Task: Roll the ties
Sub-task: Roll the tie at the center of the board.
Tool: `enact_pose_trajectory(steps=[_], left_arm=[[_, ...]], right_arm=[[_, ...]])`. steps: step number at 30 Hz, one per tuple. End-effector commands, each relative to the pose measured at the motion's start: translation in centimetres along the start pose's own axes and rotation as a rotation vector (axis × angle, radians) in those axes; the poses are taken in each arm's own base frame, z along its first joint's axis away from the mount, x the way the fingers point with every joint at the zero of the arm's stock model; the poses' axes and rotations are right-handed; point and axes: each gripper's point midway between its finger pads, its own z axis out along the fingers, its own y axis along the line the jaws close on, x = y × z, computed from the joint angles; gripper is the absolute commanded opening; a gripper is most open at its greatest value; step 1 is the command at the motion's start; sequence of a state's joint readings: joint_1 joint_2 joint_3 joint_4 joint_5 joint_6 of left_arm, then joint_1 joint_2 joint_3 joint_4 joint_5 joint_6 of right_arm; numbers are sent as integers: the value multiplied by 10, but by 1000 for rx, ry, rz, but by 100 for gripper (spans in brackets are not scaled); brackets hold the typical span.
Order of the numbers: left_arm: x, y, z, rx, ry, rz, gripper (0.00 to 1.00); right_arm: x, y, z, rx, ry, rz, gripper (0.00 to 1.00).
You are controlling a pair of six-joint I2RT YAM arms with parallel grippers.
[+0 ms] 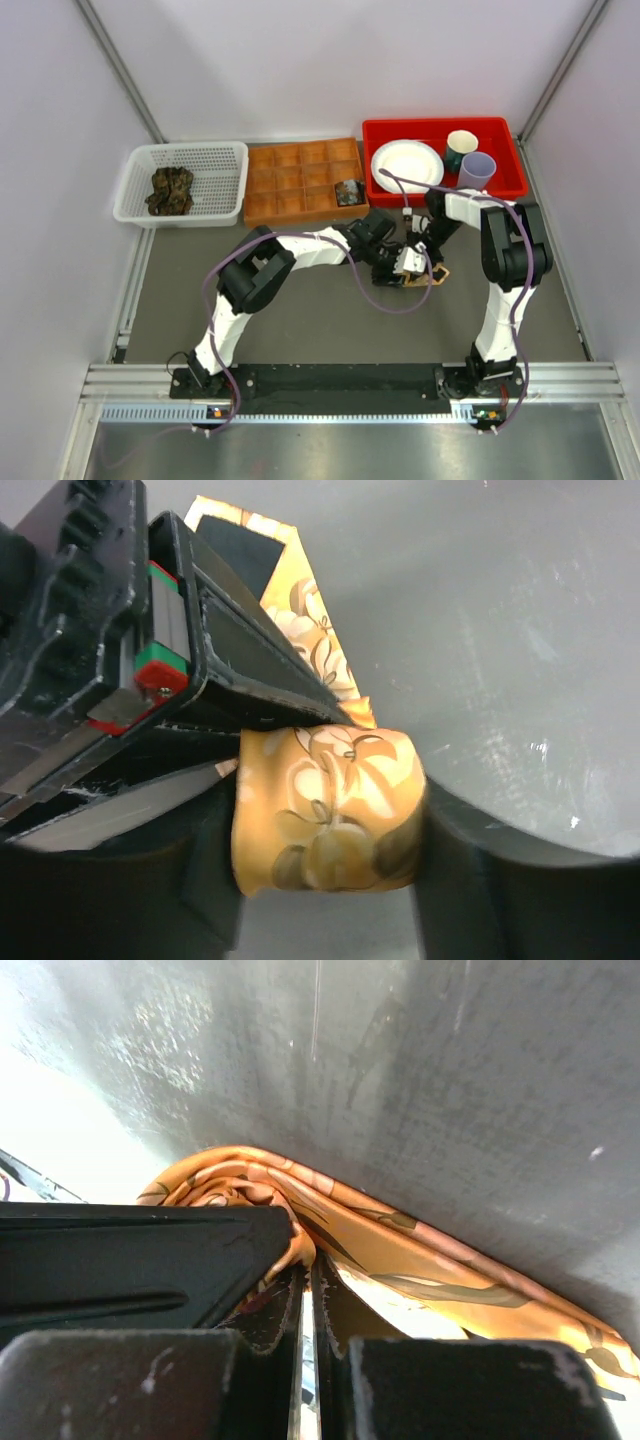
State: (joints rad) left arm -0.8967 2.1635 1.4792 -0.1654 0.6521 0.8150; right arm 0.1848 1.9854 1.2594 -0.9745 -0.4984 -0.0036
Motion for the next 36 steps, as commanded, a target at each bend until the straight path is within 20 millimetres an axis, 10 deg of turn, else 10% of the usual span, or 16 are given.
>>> enact_pose_trajectory(steps=[1,6,14,28,36], left_arm=[[13,-17,-1,70,50,-10,52],[34,-35,-7,73,78,-75,16],[53,-56,-8,120,107,-142,2],[63,-55,-8,126,109,-164,1],[61,-52,-7,120,100,-168,0]], right_arm=[[-19,-14,1,55,-52,-68,0],[-15,5,-20,-1,-62,-103,0],[-44,16,-91,-82,-247,-119,27],[-48,-50,-65,222,-233,-125,42],[-45,-54,-48,268,-215,-161,44]])
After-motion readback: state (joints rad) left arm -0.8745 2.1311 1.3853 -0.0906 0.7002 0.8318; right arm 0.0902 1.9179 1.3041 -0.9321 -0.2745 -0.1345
